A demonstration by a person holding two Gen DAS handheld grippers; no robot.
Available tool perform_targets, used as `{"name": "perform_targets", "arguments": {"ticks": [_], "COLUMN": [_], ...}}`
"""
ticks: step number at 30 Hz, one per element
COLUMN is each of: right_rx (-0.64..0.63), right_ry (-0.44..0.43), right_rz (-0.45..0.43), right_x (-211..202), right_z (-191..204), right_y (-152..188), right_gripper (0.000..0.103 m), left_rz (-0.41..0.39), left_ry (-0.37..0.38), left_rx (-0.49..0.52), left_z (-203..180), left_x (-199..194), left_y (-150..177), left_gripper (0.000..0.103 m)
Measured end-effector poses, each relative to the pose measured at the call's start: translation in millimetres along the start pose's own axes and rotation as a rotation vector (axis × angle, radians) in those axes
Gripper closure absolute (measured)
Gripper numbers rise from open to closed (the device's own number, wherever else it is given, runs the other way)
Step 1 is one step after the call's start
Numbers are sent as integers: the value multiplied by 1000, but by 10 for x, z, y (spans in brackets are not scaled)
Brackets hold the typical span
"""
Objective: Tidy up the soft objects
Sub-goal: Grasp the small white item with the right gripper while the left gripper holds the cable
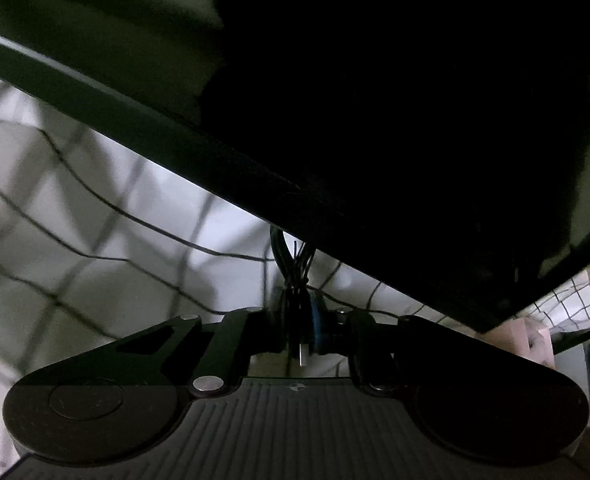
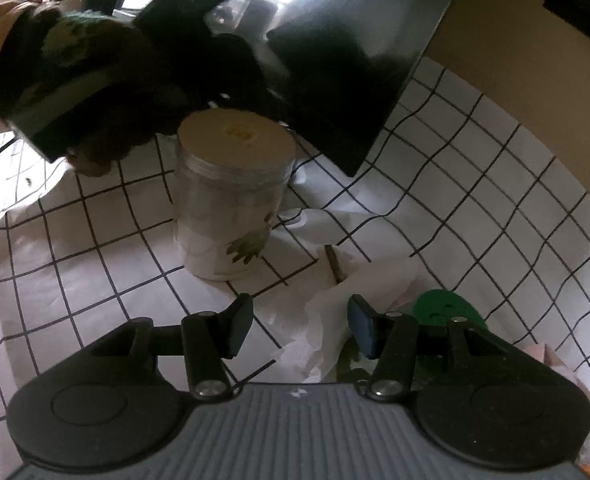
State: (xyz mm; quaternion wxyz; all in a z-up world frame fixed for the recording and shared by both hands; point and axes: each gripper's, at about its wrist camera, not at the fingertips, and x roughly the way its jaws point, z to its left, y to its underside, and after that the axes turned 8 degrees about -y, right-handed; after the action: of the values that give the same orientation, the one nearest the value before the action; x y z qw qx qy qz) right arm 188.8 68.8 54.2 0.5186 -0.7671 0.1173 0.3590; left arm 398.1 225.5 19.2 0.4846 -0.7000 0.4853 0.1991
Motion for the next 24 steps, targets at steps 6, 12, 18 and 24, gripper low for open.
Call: {"name": "perform_targets", "arguments": {"ticks": [6,12,18,24], "right_rx": [11,-26,60,32], "right_ry": [27,69,-27,-256], "right_rz": [-2,-8,23,255], "right_x": [-17,0,116,450], "right_z": [-30,-21,-340,-665], "right_y": [4,-35,-310,-653], "right_gripper": [51,51,71,80], "left_rz": [-107,-141,-22,-24], "left_ry": [-24,-56,-2,2], "left_rx": [-45,-23,-8,35], "left_z": [164,277,241,44], "left_x": [-445,-1086,-1224,-1146], "left_y": [83,561,1048,1365], "left_gripper": [90,90,90,90]}}
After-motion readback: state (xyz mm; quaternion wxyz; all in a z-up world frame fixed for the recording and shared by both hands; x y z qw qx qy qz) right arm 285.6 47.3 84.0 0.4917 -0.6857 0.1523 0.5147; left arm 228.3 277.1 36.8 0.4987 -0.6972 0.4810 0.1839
